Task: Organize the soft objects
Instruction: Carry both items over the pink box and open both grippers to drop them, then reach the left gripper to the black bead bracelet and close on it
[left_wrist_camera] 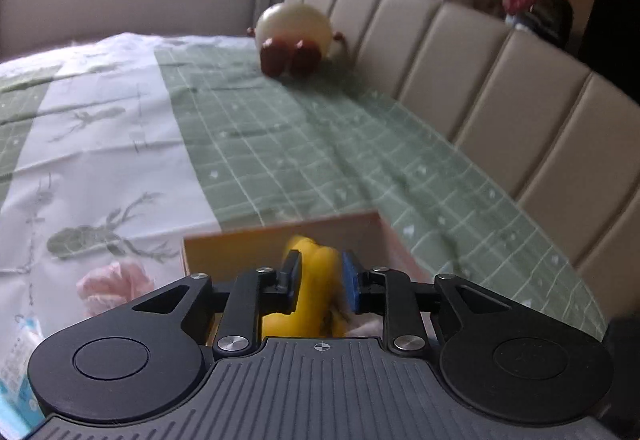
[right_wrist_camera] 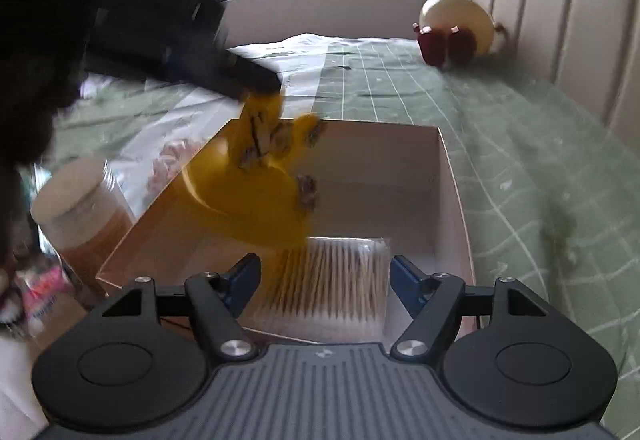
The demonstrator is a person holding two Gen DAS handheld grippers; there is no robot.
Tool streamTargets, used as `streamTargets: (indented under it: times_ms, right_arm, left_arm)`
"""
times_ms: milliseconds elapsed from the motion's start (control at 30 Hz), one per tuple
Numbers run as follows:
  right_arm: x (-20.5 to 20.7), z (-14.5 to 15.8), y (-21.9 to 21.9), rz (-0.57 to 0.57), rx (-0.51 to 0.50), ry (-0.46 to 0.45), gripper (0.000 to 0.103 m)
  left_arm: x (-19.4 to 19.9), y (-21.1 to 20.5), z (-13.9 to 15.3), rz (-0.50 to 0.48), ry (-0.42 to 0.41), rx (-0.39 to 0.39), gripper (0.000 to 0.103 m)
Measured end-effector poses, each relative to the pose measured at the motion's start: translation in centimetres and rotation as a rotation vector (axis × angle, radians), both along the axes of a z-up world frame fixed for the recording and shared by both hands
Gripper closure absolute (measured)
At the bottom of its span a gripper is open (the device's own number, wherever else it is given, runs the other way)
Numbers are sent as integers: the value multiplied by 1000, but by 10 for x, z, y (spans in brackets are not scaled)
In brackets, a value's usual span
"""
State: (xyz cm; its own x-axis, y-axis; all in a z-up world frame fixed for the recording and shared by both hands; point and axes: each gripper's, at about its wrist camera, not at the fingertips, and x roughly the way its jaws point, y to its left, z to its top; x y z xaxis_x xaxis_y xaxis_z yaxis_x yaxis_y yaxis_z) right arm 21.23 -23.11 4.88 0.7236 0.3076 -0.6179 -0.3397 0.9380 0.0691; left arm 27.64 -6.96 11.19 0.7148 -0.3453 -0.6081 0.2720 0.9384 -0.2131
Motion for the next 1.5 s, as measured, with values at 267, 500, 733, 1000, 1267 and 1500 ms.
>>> streamTargets:
  times_ms: [267,500,733,1000,1267,1500]
  right_arm:
    - [-34,16,-21,-137,92,-198,31]
    - [-98,12,-21,-200,126,-238,31]
    - [-140,2,28,-71,68,-222,31]
    - [-154,-8,90,77,-6,-183,31]
    - [-163,-35,120,129,-127,-156,31]
    - [-158,-37,117,132,-116,-131,31]
  left_arm:
    - [-41,19,35,22,-190,-67,73]
    - [-126,69,59,140,-318,-9,73]
    - [-193,145,10,344,-207,13,73]
    - [-243,216,-47,524,-109,-57,73]
    - [-254,202,-62,398,-111,40,73]
    - [-253,224,-82,643,-18,3,73]
